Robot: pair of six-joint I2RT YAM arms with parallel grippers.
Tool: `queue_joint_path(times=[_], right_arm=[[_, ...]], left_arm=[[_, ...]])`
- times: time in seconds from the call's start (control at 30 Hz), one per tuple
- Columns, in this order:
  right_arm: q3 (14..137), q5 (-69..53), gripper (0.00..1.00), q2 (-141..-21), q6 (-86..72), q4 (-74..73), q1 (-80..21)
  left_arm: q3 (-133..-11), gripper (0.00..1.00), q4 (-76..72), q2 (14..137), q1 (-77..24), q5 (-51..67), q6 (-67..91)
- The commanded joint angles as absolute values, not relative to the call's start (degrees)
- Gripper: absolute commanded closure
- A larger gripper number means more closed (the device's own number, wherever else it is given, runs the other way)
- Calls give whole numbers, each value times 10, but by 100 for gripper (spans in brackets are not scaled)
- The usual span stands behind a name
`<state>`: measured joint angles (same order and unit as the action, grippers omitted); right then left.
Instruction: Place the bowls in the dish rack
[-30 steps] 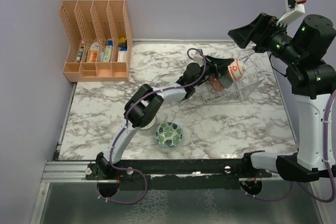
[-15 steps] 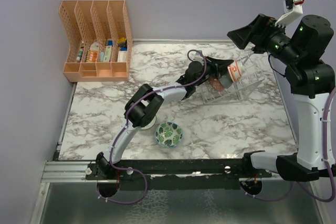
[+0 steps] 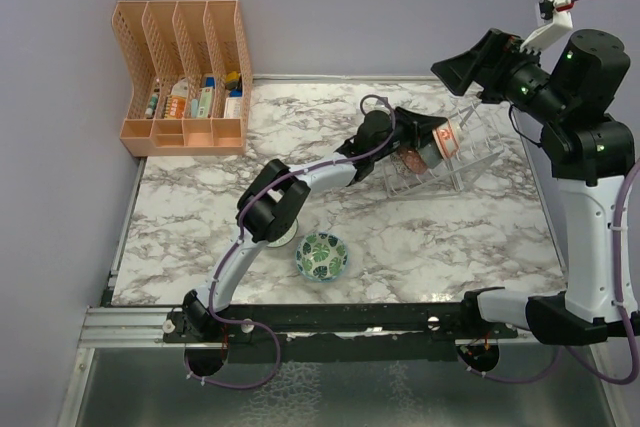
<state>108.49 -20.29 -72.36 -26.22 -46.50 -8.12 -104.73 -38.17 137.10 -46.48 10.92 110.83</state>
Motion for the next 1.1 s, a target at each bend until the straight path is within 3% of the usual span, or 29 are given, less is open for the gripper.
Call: queue_joint_path(times=[0.0,0.27,0.77,1.07], right_arm=[[1077,-205,0,-715,-255,-465,-77],[1072,-205,0,-714,-257,-461,-77],[1071,-207,0,-712,-260,-459,-77],[1062,-211,0,-704,-265,-454,-77]], left_arm=[[-1060,77,-357,1358,-464,135,1103],[-1040,66,-326,1332,-457,140,1085],[-1025,57,-284,1301,-443,166,1055],[-1020,45,-233,1284,-433,200,1017]])
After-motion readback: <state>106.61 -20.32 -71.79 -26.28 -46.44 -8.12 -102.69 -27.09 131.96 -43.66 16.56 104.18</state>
